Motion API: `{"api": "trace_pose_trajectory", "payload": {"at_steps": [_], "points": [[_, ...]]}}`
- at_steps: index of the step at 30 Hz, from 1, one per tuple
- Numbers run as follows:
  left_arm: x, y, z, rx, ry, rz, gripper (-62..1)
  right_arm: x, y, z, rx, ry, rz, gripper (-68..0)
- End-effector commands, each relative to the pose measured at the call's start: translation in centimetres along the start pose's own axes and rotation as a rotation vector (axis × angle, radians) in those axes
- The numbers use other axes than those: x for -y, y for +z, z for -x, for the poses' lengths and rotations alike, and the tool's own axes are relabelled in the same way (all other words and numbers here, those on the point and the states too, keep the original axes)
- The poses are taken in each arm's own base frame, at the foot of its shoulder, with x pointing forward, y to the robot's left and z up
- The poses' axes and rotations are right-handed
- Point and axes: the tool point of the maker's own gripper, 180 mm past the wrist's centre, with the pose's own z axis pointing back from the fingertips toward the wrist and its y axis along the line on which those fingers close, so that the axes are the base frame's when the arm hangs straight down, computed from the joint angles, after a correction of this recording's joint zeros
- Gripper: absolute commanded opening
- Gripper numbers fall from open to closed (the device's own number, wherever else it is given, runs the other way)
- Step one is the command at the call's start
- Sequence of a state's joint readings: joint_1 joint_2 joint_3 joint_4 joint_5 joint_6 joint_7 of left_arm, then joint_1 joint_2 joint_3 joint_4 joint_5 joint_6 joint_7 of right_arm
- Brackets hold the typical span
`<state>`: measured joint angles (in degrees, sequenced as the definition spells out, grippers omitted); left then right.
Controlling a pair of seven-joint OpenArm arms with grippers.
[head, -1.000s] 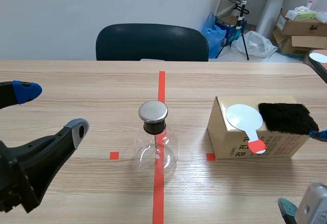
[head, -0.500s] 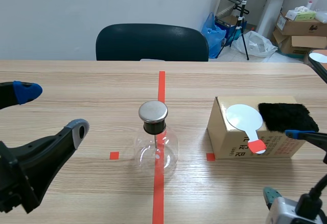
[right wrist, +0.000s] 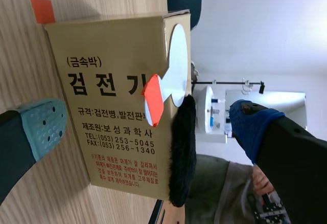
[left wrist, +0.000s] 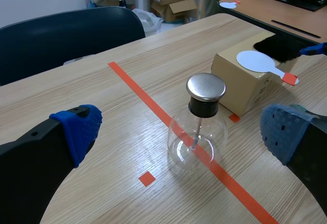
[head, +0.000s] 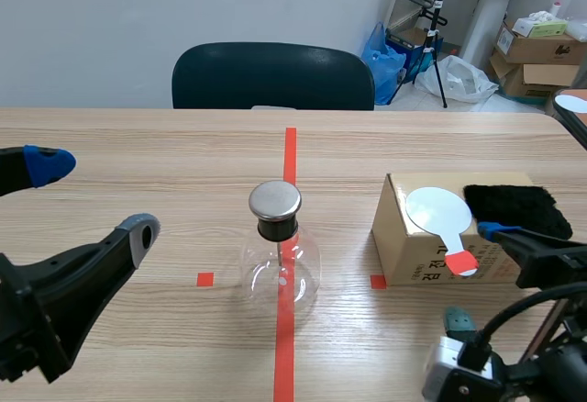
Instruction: Do the electroscope experiment
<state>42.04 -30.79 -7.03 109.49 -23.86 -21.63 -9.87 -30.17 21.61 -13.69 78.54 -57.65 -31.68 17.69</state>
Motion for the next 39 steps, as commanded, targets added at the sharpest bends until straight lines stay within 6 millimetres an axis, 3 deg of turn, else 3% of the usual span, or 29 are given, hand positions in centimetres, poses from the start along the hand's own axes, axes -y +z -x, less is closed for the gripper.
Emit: {"api": "trace_pose_trajectory", "payload": {"at_steps": [1, 12, 39], "points": [[0.2, -0.1, -0.9, 0.035, 0.002, 0.004, 1.4, 1.4, -0.8, 0.4, -0.003, 0.024, 0.050, 0.4], [0.2, -0.1, -0.9, 0.035, 0.002, 0.004, 1.4, 1.7, -2.8, 0.0, -0.028, 0.038, 0.076, 0.4], [0.2, -0.1, -0.9, 0.035, 0.002, 0.004, 1.4, 1.0, -2.0, 0.2, -0.051, 0.049, 0.062, 0.4]]}}
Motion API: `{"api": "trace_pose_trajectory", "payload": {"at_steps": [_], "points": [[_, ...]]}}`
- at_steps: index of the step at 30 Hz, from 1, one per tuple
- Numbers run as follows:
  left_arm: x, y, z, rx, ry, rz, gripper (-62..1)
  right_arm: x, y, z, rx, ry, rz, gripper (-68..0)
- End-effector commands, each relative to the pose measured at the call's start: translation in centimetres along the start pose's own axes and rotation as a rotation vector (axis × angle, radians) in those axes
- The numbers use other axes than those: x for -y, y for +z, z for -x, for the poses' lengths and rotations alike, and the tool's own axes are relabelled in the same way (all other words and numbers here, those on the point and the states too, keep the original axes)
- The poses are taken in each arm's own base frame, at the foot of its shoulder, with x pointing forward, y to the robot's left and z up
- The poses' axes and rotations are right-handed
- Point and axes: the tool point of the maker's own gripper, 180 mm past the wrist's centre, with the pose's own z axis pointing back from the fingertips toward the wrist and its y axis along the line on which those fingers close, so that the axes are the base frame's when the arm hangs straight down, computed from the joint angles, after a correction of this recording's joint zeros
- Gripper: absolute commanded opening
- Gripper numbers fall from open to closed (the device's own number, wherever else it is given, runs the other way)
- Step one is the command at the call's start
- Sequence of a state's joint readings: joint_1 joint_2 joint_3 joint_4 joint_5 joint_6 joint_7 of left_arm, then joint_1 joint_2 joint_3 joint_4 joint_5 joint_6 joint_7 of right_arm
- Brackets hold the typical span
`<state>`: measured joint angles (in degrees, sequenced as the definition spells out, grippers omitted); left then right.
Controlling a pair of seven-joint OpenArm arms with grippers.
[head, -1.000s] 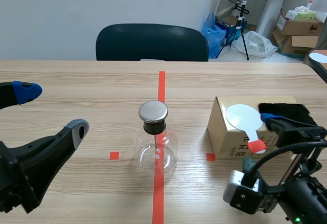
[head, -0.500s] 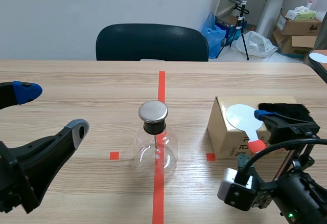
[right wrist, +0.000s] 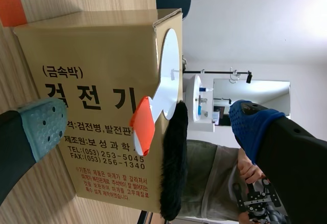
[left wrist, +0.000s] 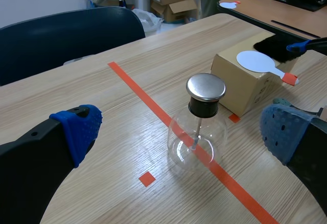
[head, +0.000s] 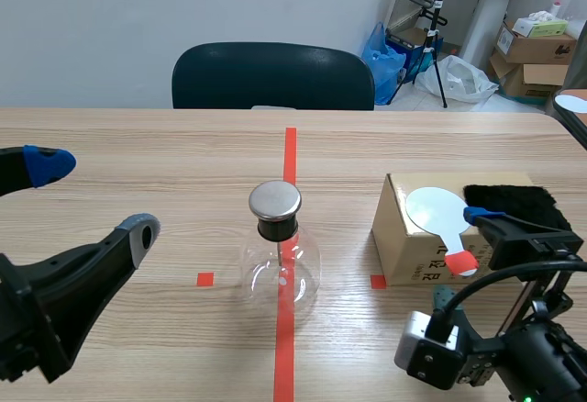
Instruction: Do the electroscope experiment
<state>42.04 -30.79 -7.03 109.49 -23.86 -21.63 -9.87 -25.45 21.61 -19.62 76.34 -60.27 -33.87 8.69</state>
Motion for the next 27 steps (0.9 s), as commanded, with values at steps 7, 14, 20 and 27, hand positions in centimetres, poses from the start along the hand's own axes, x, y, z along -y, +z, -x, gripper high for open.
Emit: {"api": "trace_pose_trajectory", "payload": {"at_steps": [7, 14, 20, 27], "points": [[0.19, -0.14, -0.93, 0.035, 0.002, 0.004, 1.4, 0.70, -0.19, 0.24, 0.007, 0.025, 0.024, -5.4], [0.19, -0.14, -0.93, 0.035, 0.002, 0.004, 1.4, 0.69, -0.19, 0.19, 0.010, 0.030, 0.023, -40.0], [0.19, -0.14, -0.93, 0.035, 0.002, 0.004, 1.4, 0.68, -0.19, 0.18, 0.011, 0.031, 0.023, -64.8], [0.19, -0.14, -0.93, 0.035, 0.002, 0.004, 1.4, 0.68, -0.19, 0.17, 0.011, 0.030, 0.023, -66.6]]}}
